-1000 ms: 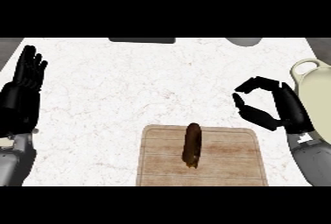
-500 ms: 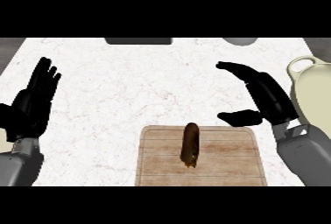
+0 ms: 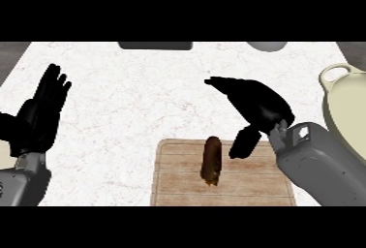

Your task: Pick the sweet potato from the cutting board and place it in the pot

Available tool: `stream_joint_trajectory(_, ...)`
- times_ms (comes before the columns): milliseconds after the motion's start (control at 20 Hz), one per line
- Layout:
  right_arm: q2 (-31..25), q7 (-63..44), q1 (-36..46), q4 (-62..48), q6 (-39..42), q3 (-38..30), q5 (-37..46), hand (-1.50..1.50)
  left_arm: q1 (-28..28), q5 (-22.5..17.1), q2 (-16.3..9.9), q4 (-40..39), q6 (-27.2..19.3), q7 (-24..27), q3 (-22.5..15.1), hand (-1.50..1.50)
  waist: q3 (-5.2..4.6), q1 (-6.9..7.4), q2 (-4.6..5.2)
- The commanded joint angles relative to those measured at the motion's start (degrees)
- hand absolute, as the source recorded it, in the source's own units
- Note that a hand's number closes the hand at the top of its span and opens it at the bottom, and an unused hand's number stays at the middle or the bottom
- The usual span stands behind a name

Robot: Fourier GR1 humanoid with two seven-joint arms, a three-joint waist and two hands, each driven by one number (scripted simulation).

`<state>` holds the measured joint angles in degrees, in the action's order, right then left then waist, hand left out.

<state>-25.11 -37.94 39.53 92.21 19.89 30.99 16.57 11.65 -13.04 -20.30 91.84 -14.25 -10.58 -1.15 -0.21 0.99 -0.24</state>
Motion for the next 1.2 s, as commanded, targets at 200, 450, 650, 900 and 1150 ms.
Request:
stream_joint_trajectory(200,11.57,-22.76,9.13,-6.57,16.54,6.96,-5.51,-1.5,2.06,0.34,-0.55,-0.13,-0.06,-1.41,1.14,0.0,0.07,-0.3,0.08)
stream_joint_trajectory(450,17.94,-28.62,8.59,-11.75,17.22,8.71,-6.94,-1.5,0.24,0.5,1.25,-0.72,0.41,0.5,0.66,0.0,0.12,-0.7,0.05)
stream_joint_trajectory(650,16.83,-27.96,5.25,-9.8,16.75,9.16,-5.6,-1.5,0.77,2.23,2.17,-2.08,-0.77,2.11,1.33,0.0,0.17,-1.3,0.07)
stream_joint_trajectory(900,21.54,-26.37,7.52,-17.26,15.63,9.07,-1.92,-1.5,1.24,1.13,0.81,-0.06,1.02,-1.8,2.34,0.0,0.18,-0.68,0.19)
stream_joint_trajectory(1150,20.12,-29.35,4.36,-16.0,15.31,11.56,1.07,-1.5,-2.67,1.71,1.43,2.93,0.98,-1.28,1.8,0.0,0.18,-0.68,0.02)
